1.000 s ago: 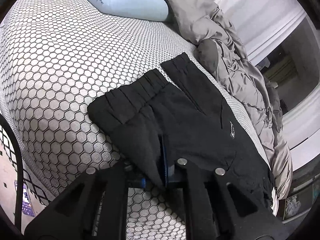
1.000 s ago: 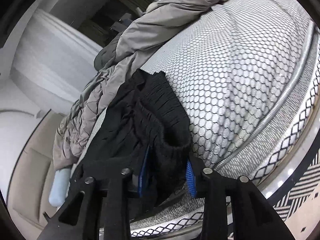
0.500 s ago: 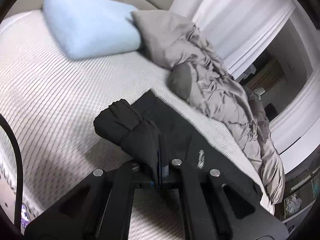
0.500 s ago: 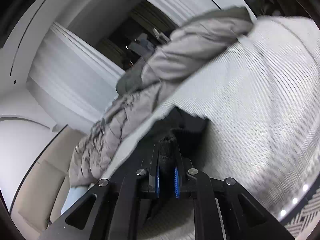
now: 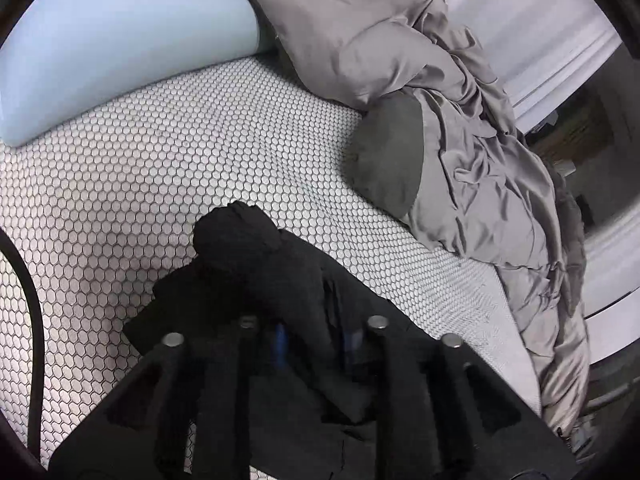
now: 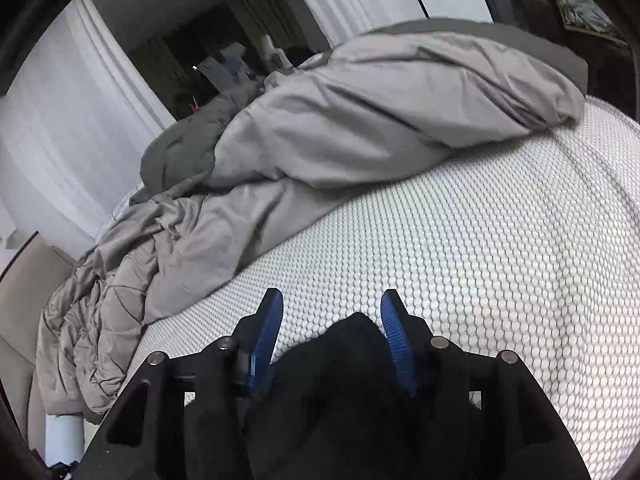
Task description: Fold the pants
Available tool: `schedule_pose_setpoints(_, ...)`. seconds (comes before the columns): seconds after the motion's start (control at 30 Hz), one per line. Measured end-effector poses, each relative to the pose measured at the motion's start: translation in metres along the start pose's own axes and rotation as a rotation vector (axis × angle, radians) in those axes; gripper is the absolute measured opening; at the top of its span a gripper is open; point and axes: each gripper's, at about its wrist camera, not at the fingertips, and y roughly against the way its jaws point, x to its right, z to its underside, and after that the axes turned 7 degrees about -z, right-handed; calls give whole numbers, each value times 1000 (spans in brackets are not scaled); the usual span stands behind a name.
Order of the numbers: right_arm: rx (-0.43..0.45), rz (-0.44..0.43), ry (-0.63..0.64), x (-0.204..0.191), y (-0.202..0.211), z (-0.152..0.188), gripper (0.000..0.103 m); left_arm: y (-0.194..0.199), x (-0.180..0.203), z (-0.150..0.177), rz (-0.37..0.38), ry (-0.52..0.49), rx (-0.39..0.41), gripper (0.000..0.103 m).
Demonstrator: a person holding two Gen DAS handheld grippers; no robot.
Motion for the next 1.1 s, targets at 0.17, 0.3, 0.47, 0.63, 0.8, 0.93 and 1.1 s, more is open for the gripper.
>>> schedule_pose_setpoints(0.17, -5, -50, 145, -8, 30, 32, 76, 32, -10, 14, -39, -55, 98, 72)
schedule_pose_setpoints(0.3, -29, -105, 170, -1, 65, 66, 84, 72, -26, 36, -49, -106, 153, 73)
schedule_pose_setpoints(0.47, -27, -156, 154, 13, 113, 114, 85, 93, -50, 82, 24, -85, 83, 72)
schedule_pose_setpoints(0.63, -69, -223, 121, 8, 123, 144, 85, 70, -33, 131, 162, -124, -13, 68)
schedule_pose_setpoints(0.8, -93, -250, 118, -3, 124, 165, 85, 12, -20, 145, 141, -94, -134, 14)
schedule_pose_setpoints(0.93, -88, -227, 117, -1, 128, 168, 85, 16, -28, 153, 194, -74, -99, 1)
schedule_pose_setpoints(1.1, -76, -198, 122, 12, 137, 166, 85, 31, -38, 157, 64, -128, -41, 3)
